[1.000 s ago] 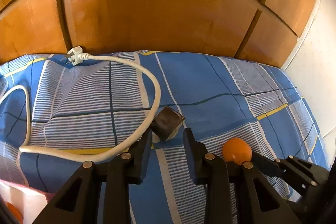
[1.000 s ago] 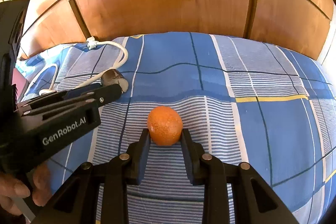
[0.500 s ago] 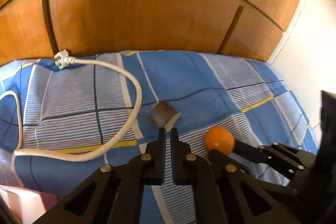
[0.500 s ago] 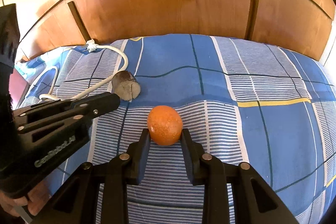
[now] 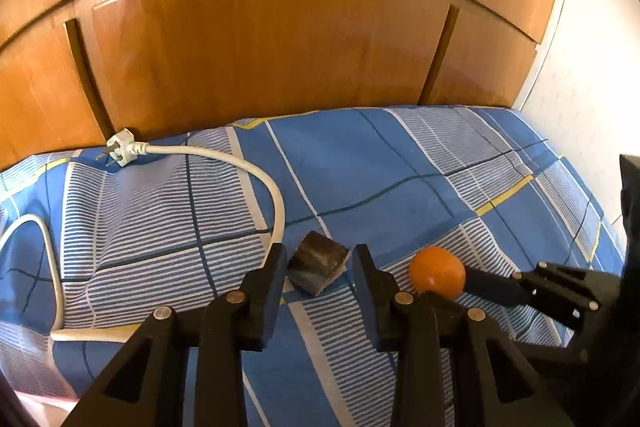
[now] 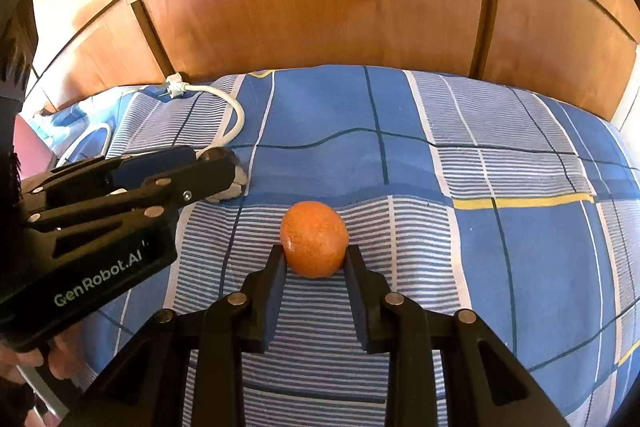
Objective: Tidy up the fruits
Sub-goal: 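Grasp the dark cylinder by the white cable with the left gripper while the right gripper holds the mandarin, then carry the dark cylinder with the left gripper and mandarin with the right gripper over the tray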
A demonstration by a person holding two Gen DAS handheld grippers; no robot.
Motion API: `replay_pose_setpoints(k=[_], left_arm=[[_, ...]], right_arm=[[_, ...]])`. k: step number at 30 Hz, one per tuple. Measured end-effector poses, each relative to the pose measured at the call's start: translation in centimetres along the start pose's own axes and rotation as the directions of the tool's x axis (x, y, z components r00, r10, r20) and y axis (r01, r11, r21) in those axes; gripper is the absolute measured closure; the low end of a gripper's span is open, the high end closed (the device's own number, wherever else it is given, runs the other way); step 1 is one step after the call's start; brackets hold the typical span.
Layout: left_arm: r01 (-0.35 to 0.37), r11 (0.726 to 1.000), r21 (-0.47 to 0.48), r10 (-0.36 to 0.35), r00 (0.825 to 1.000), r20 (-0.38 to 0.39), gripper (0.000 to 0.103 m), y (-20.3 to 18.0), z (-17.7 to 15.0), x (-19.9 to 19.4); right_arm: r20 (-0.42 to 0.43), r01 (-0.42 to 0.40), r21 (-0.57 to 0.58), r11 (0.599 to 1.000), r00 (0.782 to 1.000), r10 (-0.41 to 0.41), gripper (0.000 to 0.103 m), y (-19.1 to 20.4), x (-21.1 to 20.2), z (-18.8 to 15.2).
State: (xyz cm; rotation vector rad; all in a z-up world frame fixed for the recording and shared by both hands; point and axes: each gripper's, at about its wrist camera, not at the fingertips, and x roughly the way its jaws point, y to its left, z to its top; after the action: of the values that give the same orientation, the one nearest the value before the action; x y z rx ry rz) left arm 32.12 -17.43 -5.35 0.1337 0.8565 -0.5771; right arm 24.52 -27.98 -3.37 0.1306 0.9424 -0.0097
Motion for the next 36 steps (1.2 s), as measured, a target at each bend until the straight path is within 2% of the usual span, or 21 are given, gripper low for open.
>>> replay_pose_setpoints(k=[3,8,10,12,19,28,36], left_arm=[[0.019,0.999,0.028,-0.019,1.000,-0.003,0.063,-0.1,0.1,0.0],[0.037,0.999,0.037,-0.037,0.999,-0.003,0.062,-0.1,0.2,0.2],[0.037,0.999,0.036,-0.036,0.999,-0.004,0.064,0.0,0.3,0.3],[0.016,0.999,0.040,-0.016,1.000,-0.001,0.073,0.0,0.3,0.4],[-0.014,0.998,0.059,0.014,1.000,0.004,0.074,-0.7,0.0,0.1],[0.037,0.999,-0.005,-0.037,0.999,-0.019,0.075,-1.5,-1.7,-1.5],[0.019,0.997,-0.080,-0.024,0.998,-0.057,0.075,-3.0,-4.7,-4.4]], right_arm=[[-0.001,0.003,-0.010,1.000,1.000,-0.003,0.073,0.1,0.2,0.4],[0.000,0.013,-0.032,0.999,1.000,-0.013,0.073,0.3,0.7,1.1],[0.002,0.018,-0.044,0.999,1.000,-0.018,0.073,0.4,0.9,1.2],[0.004,0.026,-0.056,0.998,1.000,-0.026,0.073,0.5,1.1,1.3],[0.006,0.031,-0.065,0.997,1.000,-0.031,0.073,0.7,1.4,1.4],[-0.012,0.027,-0.052,0.998,1.000,-0.027,0.074,0.3,0.2,0.4],[-0.041,0.021,-0.073,0.997,0.999,-0.024,0.074,0.3,-1.9,-2.4]])
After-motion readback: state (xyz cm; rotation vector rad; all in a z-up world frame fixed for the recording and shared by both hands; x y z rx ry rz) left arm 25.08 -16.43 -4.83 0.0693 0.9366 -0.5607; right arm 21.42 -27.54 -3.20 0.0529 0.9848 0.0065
